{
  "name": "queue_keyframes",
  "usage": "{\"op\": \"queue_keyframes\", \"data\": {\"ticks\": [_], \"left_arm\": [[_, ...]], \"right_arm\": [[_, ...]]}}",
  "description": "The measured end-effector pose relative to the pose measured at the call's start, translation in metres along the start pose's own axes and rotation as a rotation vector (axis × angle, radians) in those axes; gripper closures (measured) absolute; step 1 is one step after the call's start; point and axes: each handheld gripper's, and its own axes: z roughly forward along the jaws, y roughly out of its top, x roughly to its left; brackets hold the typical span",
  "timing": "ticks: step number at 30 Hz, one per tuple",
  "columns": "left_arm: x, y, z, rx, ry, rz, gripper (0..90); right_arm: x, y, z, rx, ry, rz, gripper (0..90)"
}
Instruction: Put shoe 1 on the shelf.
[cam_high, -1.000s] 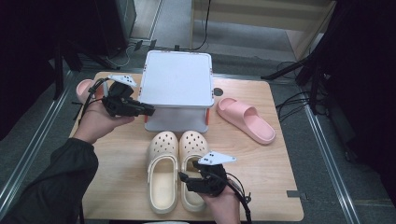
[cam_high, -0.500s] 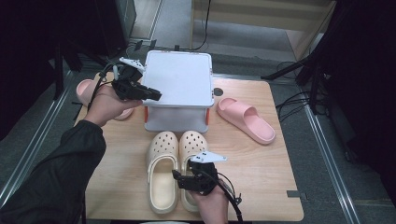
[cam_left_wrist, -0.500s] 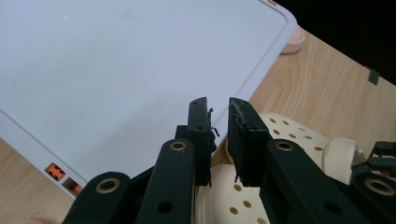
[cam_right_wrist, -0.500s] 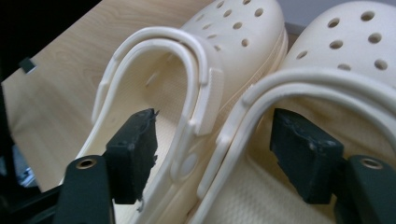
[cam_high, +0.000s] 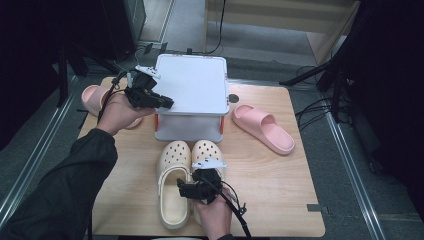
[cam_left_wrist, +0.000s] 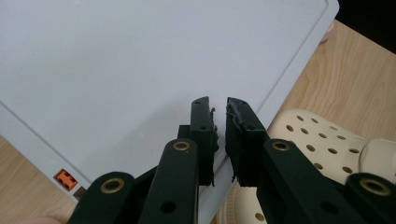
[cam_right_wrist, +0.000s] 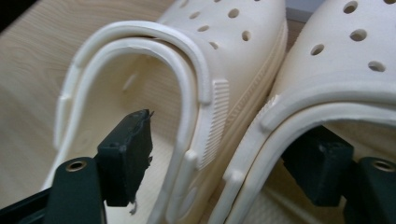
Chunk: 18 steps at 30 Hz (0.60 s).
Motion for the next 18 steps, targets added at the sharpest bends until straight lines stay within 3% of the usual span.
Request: {"op": "queue_keyframes", "data": {"ticks": [3, 6, 8, 10, 11, 14, 18], "left_arm": [[-0.002, 0.0, 0.0, 0.005, -0.004, 0.007, 80.3], [-0.002, 0.0, 0.0, 0.008, 0.007, 0.023, 81.0], [-0.003, 0.0, 0.001, 0.008, 0.013, 0.021, 82.3], [-0.003, 0.0, 0.001, 0.008, 0.015, 0.02, 83.5], [-0.003, 0.0, 0.001, 0.01, 0.017, 0.01, 83.9], [0.0, 0.001, 0.0, 0.02, 0.007, -0.012, 85.9], [0.0, 0.001, 0.0, 0.019, 0.006, -0.011, 87.3]], "right_arm": [[0.002, 0.0, 0.005, 0.02, -0.048, -0.039, 35.3], [0.0, -0.001, 0.01, 0.046, -0.051, -0.051, 39.0], [-0.001, 0.0, 0.008, 0.052, -0.047, -0.056, 47.8], [-0.001, 0.001, 0.006, 0.053, -0.052, -0.068, 50.3], [-0.001, 0.002, 0.003, 0.066, -0.07, -0.083, 54.4], [-0.005, 0.001, 0.0, 0.07, -0.067, -0.083, 60.1], [-0.015, 0.002, -0.003, 0.067, -0.038, -0.085, 64.9]]}}
